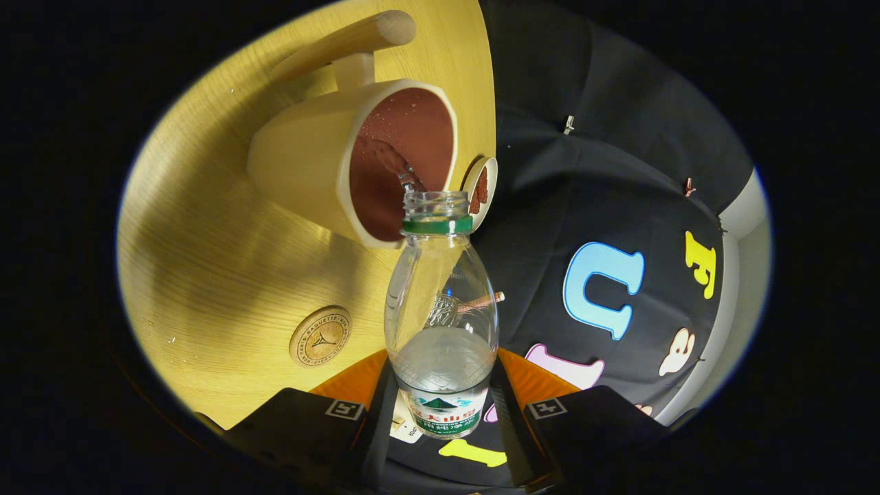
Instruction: Take the bottle from table, then pour the juice into the cup, finally place the bottle on the coaster
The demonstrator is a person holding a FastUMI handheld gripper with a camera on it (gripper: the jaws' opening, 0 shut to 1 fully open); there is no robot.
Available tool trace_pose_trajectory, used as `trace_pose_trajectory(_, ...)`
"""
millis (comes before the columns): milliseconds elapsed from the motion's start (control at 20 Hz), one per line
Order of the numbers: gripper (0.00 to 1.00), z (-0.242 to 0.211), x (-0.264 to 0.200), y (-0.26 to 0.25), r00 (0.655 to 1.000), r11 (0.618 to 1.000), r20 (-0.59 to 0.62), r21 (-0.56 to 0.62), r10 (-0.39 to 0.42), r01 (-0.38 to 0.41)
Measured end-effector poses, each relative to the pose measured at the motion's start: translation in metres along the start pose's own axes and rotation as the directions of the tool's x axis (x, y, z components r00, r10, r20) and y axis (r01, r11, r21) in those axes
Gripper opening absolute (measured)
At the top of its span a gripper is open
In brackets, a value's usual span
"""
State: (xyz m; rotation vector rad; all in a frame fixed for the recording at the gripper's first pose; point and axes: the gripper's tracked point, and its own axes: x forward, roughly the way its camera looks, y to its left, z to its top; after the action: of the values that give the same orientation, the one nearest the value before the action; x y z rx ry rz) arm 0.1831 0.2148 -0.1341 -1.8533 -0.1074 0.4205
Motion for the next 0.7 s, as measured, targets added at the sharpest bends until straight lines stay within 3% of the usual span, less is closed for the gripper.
trace_pose_trajectory(700,0.70,0.0041,-0.0026,-0.0065,1.000,0.997,0.007,-0.078,-0.011,0.011)
